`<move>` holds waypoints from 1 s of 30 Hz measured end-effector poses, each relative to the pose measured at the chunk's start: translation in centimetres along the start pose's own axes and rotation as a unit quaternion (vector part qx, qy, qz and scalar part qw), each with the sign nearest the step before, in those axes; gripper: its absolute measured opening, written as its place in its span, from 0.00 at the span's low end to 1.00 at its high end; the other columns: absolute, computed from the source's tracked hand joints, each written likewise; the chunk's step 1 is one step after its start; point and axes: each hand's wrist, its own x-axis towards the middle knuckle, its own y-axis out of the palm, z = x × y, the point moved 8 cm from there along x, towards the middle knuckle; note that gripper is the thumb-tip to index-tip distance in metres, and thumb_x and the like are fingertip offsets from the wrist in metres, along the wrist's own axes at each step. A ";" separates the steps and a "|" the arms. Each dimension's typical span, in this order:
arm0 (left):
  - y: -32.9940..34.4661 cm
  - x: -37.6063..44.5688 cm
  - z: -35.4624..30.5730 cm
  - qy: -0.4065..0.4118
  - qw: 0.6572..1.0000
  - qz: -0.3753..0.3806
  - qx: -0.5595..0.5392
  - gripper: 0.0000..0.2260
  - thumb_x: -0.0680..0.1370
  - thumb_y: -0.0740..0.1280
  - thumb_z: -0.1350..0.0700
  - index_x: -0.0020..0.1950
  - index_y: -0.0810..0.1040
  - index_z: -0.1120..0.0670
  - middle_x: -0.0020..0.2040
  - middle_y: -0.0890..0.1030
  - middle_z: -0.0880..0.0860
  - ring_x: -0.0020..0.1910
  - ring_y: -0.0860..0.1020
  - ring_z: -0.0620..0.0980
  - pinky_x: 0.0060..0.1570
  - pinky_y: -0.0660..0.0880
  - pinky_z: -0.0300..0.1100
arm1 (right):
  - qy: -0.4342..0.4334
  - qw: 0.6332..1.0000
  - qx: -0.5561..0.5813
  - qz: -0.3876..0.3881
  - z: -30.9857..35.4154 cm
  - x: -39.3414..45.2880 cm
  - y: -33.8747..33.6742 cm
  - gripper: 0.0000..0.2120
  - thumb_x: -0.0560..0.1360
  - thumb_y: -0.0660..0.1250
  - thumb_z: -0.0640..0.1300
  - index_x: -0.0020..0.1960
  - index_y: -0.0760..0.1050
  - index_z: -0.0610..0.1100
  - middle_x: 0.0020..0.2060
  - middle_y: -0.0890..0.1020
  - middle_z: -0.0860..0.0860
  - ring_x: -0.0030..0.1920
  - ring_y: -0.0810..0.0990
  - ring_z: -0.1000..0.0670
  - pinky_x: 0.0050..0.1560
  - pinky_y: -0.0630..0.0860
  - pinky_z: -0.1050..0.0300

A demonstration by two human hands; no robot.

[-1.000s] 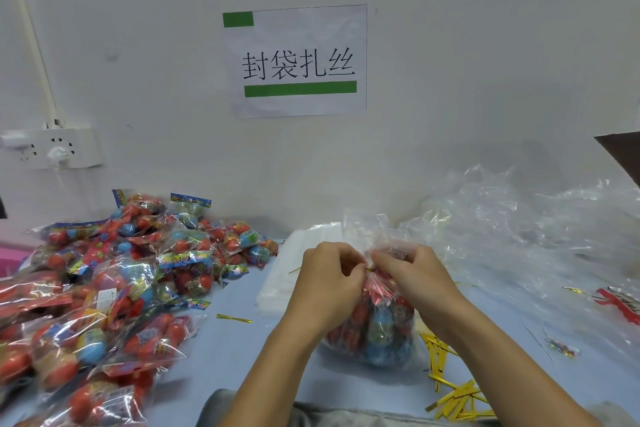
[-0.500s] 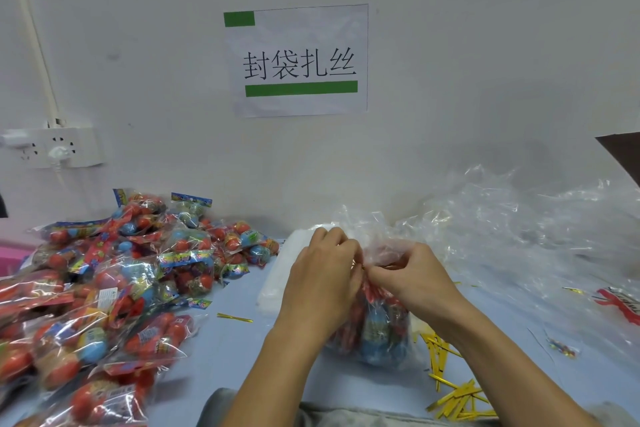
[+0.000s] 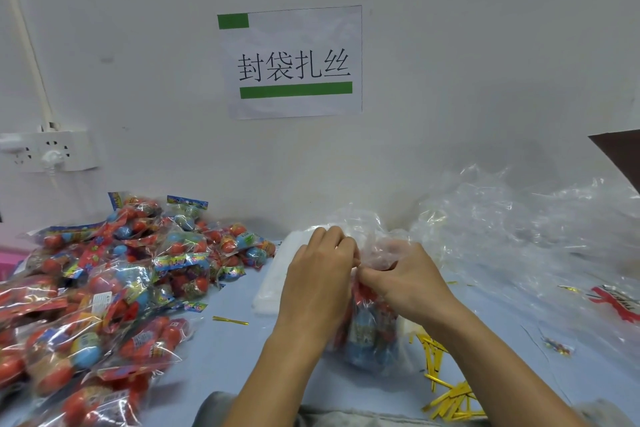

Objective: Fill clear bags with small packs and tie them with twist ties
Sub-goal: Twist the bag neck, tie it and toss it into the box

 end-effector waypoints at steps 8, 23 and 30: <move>1.4 -0.4 1.7 -0.109 0.960 0.006 -0.260 0.06 0.80 0.66 0.60 0.44 0.76 0.52 0.43 0.78 0.46 0.43 0.75 0.42 0.44 0.70 0.33 | 0.023 0.999 0.016 -0.035 -0.6 -0.1 -0.5 0.05 0.68 0.72 0.38 0.45 0.82 0.43 0.30 0.84 0.49 0.29 0.80 0.53 0.29 0.75 0.55; 1.8 -1.1 3.5 -0.223 0.871 0.059 -0.433 0.05 0.77 0.70 0.63 0.42 0.84 0.57 0.35 0.83 0.49 0.35 0.78 0.42 0.38 0.74 0.32 | -0.016 0.998 0.038 0.041 0.0 -0.1 0.1 0.09 0.74 0.69 0.34 0.40 0.84 0.44 0.31 0.84 0.48 0.31 0.79 0.54 0.33 0.73 0.60; 2.5 -1.6 4.3 -0.294 0.850 0.063 -0.432 0.08 0.77 0.69 0.62 0.39 0.84 0.57 0.35 0.84 0.54 0.32 0.78 0.43 0.34 0.73 0.33 | -0.064 0.996 0.017 0.055 0.7 0.0 0.4 0.09 0.79 0.69 0.40 0.42 0.84 0.46 0.36 0.83 0.37 0.34 0.77 0.47 0.36 0.73 0.49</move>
